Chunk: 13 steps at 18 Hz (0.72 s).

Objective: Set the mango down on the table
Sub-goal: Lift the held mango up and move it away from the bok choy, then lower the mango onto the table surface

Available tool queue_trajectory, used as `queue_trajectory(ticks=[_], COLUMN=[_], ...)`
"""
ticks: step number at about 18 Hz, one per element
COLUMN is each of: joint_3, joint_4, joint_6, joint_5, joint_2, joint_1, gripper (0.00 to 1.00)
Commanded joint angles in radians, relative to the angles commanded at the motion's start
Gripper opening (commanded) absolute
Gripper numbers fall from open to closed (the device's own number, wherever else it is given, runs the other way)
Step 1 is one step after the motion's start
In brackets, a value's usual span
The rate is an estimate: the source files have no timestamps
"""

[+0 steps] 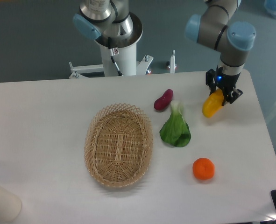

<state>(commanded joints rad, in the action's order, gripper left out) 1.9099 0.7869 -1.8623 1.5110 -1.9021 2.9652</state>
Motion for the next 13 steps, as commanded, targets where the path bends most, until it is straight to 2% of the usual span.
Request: queue_trajectory(ticks=[4,6,10,13], joint_3=[-0.005,-0.005,0.003,0.003], joint_4=[-0.003,-0.026,-0.031,-0.031], joint_6=[0.083,0.116,0.121,0.114], joint_5=[-0.049,-0.095,-0.098,-0.095], joint_2=[-0.017,-0.028,-0.031,-0.032], joint_1=[-0.003,-0.005,-0.006,-0.006], gripper=[0.47,0.47,0.48,0.52])
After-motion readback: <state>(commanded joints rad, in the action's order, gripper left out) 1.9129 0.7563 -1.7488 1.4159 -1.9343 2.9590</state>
